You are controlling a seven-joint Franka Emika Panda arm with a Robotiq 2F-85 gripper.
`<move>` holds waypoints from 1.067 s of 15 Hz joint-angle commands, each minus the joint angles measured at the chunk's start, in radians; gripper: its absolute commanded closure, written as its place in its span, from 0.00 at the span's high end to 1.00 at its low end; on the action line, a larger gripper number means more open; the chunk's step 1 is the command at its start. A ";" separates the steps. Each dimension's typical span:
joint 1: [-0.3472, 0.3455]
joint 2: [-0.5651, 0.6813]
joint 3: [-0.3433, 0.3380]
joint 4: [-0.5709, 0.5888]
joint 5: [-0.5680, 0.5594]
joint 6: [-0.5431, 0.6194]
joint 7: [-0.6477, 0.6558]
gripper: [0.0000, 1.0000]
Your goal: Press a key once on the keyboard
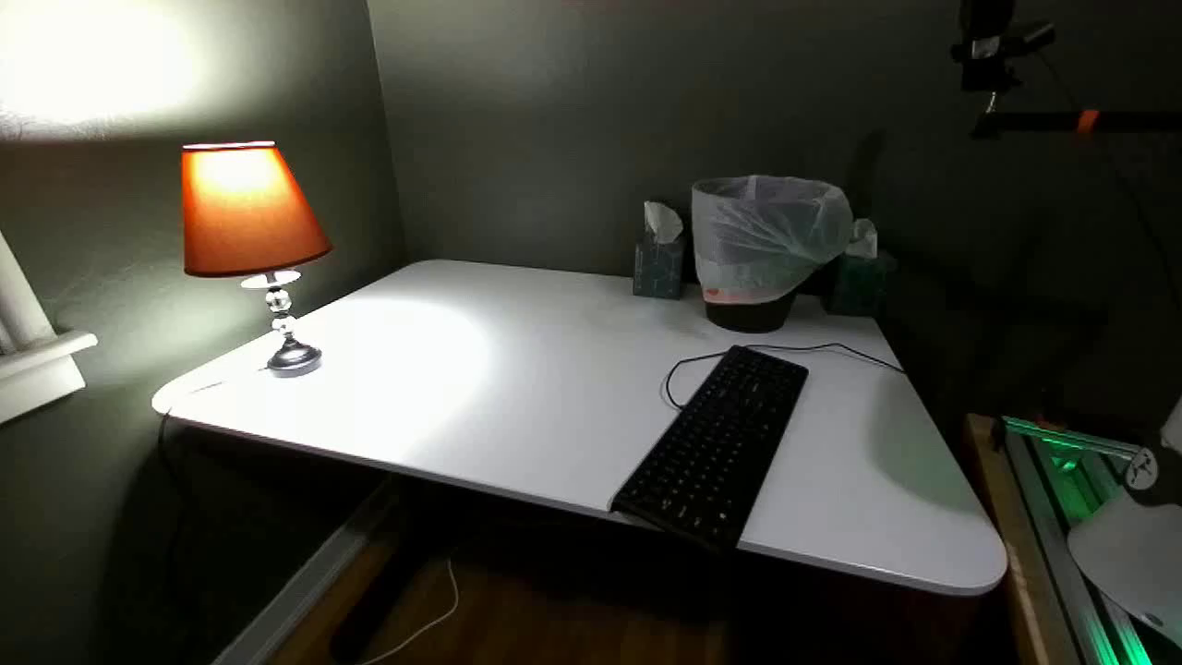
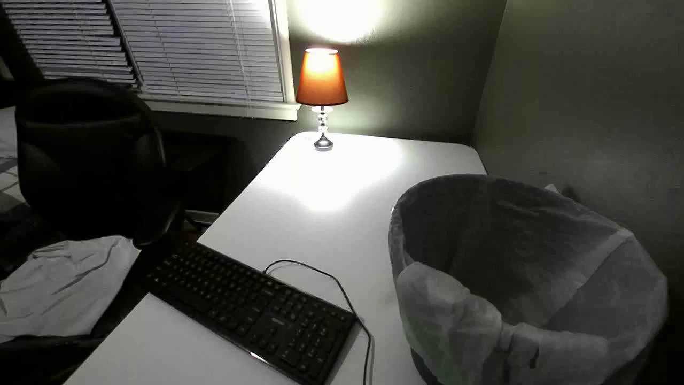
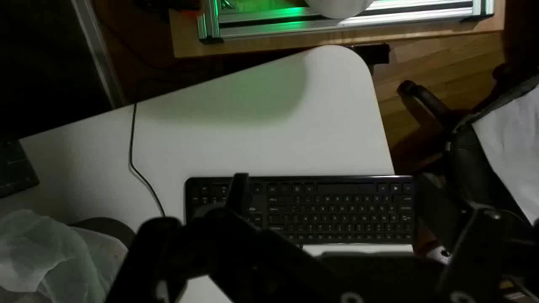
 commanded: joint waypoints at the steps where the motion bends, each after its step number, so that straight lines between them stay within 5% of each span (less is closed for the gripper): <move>1: 0.013 0.000 -0.008 0.002 -0.005 -0.003 0.008 1.00; 6: 0.013 0.000 -0.008 0.002 -0.005 -0.003 0.008 1.00; 11: -0.029 0.068 -0.116 -0.001 0.016 0.048 0.008 1.00; 16: -0.090 0.129 -0.202 -0.038 0.044 0.219 0.031 1.00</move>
